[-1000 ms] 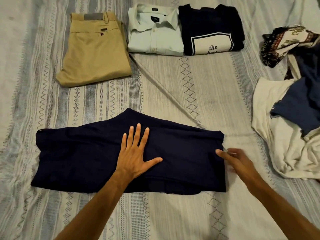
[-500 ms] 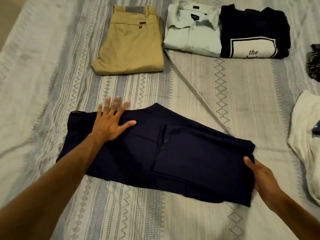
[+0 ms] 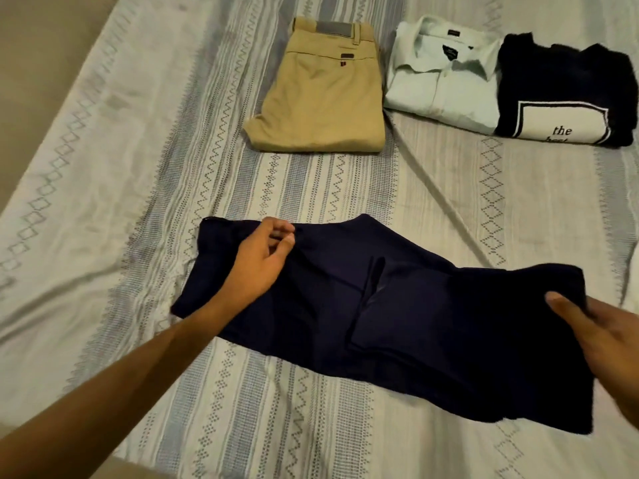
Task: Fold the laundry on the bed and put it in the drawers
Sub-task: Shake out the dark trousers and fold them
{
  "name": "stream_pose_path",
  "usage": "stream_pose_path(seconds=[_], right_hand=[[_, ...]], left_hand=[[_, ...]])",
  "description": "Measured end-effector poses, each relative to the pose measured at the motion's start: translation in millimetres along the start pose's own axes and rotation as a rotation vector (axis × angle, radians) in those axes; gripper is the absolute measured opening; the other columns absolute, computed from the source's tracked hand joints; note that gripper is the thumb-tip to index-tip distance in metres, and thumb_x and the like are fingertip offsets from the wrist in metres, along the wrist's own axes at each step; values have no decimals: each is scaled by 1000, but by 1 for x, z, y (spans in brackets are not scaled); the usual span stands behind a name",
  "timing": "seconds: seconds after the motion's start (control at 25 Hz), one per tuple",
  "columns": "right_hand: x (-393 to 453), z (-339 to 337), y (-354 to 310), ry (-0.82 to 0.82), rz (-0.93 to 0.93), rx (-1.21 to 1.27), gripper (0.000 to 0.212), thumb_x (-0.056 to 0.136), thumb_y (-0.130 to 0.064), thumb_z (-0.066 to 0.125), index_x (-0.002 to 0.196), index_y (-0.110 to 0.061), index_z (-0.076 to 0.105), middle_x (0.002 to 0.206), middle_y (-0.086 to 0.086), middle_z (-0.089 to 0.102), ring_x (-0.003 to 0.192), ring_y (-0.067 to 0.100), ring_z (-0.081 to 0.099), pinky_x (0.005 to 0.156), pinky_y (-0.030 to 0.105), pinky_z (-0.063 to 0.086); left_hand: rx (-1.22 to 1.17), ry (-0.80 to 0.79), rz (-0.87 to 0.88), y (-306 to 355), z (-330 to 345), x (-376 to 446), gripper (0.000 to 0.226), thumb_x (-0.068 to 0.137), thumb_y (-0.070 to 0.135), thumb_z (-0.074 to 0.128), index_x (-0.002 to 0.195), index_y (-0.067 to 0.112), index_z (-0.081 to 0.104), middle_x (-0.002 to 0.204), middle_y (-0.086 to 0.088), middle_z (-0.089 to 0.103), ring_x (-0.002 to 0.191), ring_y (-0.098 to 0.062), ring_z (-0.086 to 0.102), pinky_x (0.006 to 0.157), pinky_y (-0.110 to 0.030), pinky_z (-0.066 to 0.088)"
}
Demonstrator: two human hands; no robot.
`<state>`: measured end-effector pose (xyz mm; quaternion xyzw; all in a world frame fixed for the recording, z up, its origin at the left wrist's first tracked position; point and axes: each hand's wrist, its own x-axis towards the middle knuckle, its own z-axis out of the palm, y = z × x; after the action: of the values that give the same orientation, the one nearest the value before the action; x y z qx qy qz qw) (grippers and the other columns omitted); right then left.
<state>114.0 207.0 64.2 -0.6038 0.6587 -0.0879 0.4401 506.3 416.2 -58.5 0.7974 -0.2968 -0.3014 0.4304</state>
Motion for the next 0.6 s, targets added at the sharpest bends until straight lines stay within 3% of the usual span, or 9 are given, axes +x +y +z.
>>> stream_pose_path(seconds=[0.08, 0.16, 0.2, 0.28, 0.4, 0.52, 0.6], right_hand=[[-24, 3, -54, -107, -107, -62, 48, 89, -69, 67, 107, -25, 75, 92, 6, 79, 84, 32, 77, 83, 63, 60], [-56, 27, -115, -230, -248, -86, 38, 95, -50, 68, 90, -14, 76, 74, 10, 76, 67, 30, 74, 68, 41, 64], [-69, 46, -141, -278, -306, -61, 36, 96, -41, 68, 80, -9, 73, 65, 12, 72, 56, 30, 70, 55, 30, 57], [-90, 104, -185, -404, -351, -2, 38, 99, -29, 67, 75, 0, 65, 54, 17, 65, 44, 33, 65, 43, 25, 47], [-107, 214, -223, -551, -324, -20, 32, 102, -22, 62, 84, 5, 60, 55, 22, 67, 45, 37, 67, 47, 32, 54], [-111, 320, -224, -650, -388, -168, 37, 98, -50, 58, 87, -16, 66, 68, 5, 74, 60, 25, 73, 60, 39, 59], [-110, 357, -194, -550, -468, -242, 37, 95, -60, 55, 86, -26, 63, 71, -7, 72, 66, 10, 68, 67, 39, 57]], left_hand=[[-388, -136, -313, 9, -8, -3, 22, 108, 30, 53, 122, 16, 64, 113, -3, 77, 106, -25, 71, 104, -50, 54], [-615, -211, -493, 7, -19, -3, 43, 108, 48, 42, 131, 19, 63, 120, -3, 76, 118, -31, 69, 104, -51, 52], [-715, -232, -559, 3, -27, -6, 53, 106, 57, 38, 134, 21, 63, 125, -3, 75, 120, -32, 68, 104, -51, 51], [-859, -249, -658, -11, -43, -13, 68, 99, 72, 35, 137, 23, 63, 131, -4, 72, 123, -32, 66, 104, -51, 47], [-1016, -226, -716, -34, -64, -19, 85, 90, 85, 33, 140, 23, 63, 134, -5, 69, 119, -30, 68, 101, -50, 48], [-1211, -195, -687, -52, -94, -20, 91, 90, 84, 38, 130, 9, 71, 125, -18, 71, 112, -34, 69, 106, -49, 50], [-1186, -269, -682, -62, -116, -20, 91, 90, 83, 44, 131, 6, 71, 129, -23, 69, 122, -39, 65, 111, -51, 47]])
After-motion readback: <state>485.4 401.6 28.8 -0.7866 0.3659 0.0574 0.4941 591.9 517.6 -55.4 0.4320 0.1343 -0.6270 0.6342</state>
